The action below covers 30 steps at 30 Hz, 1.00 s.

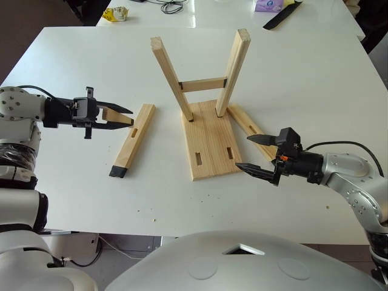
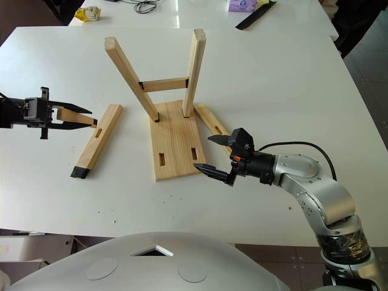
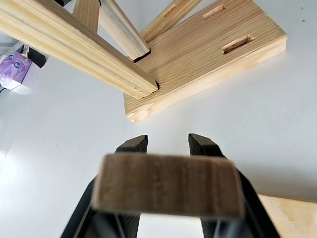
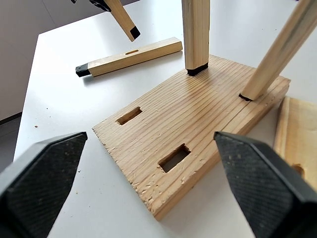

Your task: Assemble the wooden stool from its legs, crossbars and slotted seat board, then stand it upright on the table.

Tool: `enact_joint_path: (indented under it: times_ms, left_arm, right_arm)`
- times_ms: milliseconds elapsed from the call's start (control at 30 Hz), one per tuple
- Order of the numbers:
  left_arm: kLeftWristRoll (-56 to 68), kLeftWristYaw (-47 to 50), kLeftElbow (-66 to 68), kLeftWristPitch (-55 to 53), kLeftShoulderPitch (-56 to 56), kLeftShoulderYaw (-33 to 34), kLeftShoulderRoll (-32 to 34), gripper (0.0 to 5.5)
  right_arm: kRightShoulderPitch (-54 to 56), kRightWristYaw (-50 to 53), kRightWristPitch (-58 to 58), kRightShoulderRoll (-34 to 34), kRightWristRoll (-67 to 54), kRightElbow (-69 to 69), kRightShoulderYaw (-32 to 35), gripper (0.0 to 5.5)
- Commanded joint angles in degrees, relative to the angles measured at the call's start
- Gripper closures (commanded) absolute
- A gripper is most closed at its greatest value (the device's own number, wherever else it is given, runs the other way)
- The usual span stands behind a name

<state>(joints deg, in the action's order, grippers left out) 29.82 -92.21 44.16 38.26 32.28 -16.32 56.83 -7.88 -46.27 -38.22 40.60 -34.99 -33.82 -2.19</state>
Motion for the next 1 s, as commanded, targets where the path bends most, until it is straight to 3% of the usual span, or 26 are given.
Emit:
enact_joint_path:
  times_ms: [33, 1000]
  left_arm:
    - [1.47, -0.29, -0.7, 1.0, -1.27, -1.43, 1.08, 4.18]
    - [1.89, -0.28, -1.53, 3.67, -10.31, -3.54, 2.01, 4.18]
  right_arm:
    - [0.25, 0.11, -0.15, 0.16, -0.11, -0.36, 0.03, 0.78]
    - [0.33, -0.81, -1.3, 1.06, -1.61, -1.36, 0.52, 0.78]
